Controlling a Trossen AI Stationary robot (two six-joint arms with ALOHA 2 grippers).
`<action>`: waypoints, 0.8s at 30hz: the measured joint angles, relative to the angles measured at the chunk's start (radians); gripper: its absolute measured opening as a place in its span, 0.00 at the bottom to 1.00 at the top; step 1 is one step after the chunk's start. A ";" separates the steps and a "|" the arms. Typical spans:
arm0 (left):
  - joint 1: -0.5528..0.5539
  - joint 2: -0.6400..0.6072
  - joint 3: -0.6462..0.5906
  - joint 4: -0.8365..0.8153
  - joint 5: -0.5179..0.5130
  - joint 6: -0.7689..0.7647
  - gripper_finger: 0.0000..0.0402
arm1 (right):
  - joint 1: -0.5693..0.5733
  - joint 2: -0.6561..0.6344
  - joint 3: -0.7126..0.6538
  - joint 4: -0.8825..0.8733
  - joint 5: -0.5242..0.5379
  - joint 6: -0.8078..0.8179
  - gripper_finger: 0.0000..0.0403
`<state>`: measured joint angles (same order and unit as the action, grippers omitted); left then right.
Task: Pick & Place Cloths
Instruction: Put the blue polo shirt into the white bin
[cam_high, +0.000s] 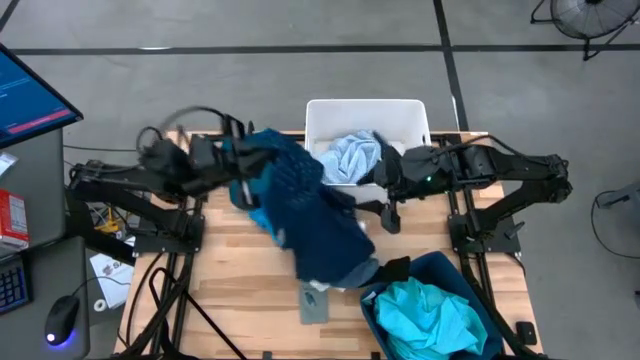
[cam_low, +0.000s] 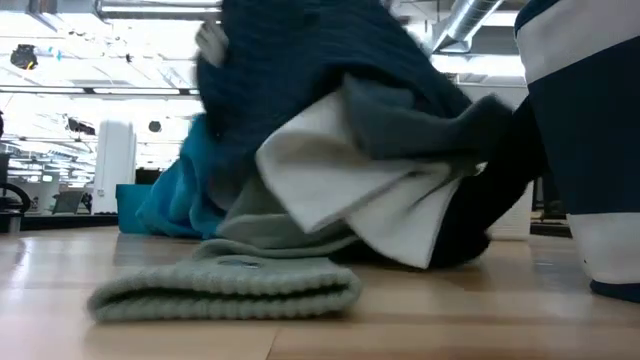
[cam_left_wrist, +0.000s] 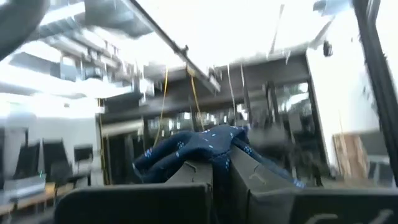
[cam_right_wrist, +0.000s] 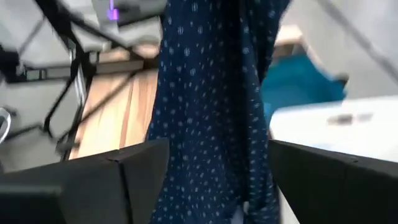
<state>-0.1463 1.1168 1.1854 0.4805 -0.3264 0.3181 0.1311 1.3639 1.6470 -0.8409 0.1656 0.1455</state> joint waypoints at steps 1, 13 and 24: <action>0.000 0.000 0.022 0.002 0.012 0.014 0.00 | -0.007 0.011 0.002 0.040 0.001 -0.015 0.66; 0.023 0.054 0.221 0.002 0.112 0.091 0.00 | -0.080 0.232 0.000 0.530 -0.040 -0.163 0.66; 0.018 0.077 0.295 -0.002 0.206 0.085 0.00 | -0.095 0.466 0.000 0.963 -0.082 -0.201 0.72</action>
<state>-0.1284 1.1934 1.4804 0.4786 -0.1208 0.4034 0.0357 1.8297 1.6472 0.1222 0.0840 -0.0550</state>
